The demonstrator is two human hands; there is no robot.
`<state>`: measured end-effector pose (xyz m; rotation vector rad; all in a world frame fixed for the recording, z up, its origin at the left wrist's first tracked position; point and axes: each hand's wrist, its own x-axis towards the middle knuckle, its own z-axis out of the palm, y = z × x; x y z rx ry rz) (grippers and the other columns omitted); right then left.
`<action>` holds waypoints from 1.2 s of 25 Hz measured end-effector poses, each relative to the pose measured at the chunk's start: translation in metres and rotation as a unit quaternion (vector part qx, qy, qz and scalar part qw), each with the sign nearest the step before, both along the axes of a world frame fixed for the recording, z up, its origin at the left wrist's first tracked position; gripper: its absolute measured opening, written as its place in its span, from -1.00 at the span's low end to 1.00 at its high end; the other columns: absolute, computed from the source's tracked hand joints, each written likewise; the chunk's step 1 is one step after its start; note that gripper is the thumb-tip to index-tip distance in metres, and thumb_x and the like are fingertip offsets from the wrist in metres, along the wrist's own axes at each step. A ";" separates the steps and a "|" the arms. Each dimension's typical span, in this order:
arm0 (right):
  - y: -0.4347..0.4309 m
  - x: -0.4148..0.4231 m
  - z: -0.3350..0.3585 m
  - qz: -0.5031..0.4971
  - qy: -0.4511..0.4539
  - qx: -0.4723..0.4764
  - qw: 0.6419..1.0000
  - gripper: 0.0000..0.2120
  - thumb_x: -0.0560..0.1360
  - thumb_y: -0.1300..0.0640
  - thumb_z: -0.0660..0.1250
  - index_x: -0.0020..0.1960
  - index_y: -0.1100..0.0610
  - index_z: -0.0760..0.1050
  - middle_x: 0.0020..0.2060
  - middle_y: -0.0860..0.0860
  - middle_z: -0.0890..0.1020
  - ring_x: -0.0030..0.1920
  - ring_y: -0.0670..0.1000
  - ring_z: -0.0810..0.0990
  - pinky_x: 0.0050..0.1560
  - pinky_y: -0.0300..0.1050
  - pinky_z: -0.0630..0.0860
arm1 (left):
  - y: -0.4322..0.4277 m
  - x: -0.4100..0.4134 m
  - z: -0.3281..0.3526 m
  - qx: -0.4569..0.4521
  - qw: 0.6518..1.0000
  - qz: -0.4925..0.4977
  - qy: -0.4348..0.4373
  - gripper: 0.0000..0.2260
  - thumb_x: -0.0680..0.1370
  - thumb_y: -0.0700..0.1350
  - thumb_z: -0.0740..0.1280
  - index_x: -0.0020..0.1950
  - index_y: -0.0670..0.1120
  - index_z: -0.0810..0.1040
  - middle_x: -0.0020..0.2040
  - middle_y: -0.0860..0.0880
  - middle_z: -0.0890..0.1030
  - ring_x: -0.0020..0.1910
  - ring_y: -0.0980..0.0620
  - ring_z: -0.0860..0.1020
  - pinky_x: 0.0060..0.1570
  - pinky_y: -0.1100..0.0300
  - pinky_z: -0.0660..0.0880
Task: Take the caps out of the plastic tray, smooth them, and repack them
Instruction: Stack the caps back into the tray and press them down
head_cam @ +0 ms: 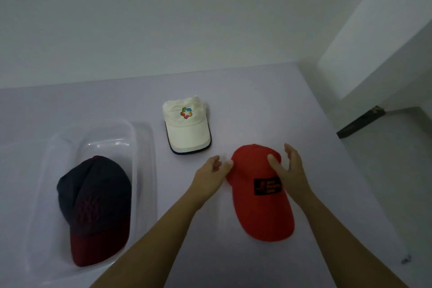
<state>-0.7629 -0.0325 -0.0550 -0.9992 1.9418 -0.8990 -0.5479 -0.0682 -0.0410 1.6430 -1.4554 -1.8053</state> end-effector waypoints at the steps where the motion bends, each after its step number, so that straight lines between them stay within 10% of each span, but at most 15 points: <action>1: 0.004 -0.010 -0.003 0.025 -0.060 0.046 0.997 -0.27 0.45 0.02 0.39 0.48 0.13 0.11 0.45 0.08 0.24 0.44 0.06 0.23 0.32 -0.10 0.27 | 0.001 -0.005 -0.006 0.009 1.000 -0.015 0.008 -0.36 0.49 0.21 0.28 0.48 -0.04 0.20 0.42 -0.03 0.38 0.34 0.00 0.40 0.24 0.17 0.33; 5: 0.008 -0.040 -0.017 0.162 -0.161 0.122 0.966 -0.14 0.22 -0.04 0.57 0.40 0.04 0.25 0.31 0.00 0.45 0.20 -0.09 0.53 0.03 -0.25 0.54 | 0.002 -0.033 -0.021 0.051 0.996 -0.029 0.063 -0.43 0.40 0.13 0.44 0.32 -0.01 0.35 0.24 0.00 0.53 0.14 0.09 0.55 0.10 0.19 0.52; 9: 0.009 -0.034 -0.025 0.190 -0.170 0.092 0.963 -0.14 0.10 -0.15 0.62 0.31 -0.04 0.35 0.20 -0.06 0.56 0.16 -0.07 0.58 0.15 -0.01 0.56 | -0.003 -0.035 -0.025 0.080 0.988 -0.044 0.124 -0.51 0.40 -0.11 0.49 0.30 -0.06 0.45 0.17 -0.05 0.62 0.08 0.07 0.63 -0.01 0.25 0.57; 30: -0.061 0.212 0.088 0.271 -0.170 -0.106 0.942 -0.35 0.17 0.00 0.60 0.22 -0.07 0.47 0.09 -0.09 0.64 0.10 -0.11 0.61 0.11 -0.06 0.56 | -0.054 0.202 0.093 -0.035 0.987 0.018 0.156 -0.54 0.19 -0.08 0.58 0.05 -0.16 0.65 0.04 -0.19 0.68 0.07 -0.20 0.62 0.11 -0.03 0.54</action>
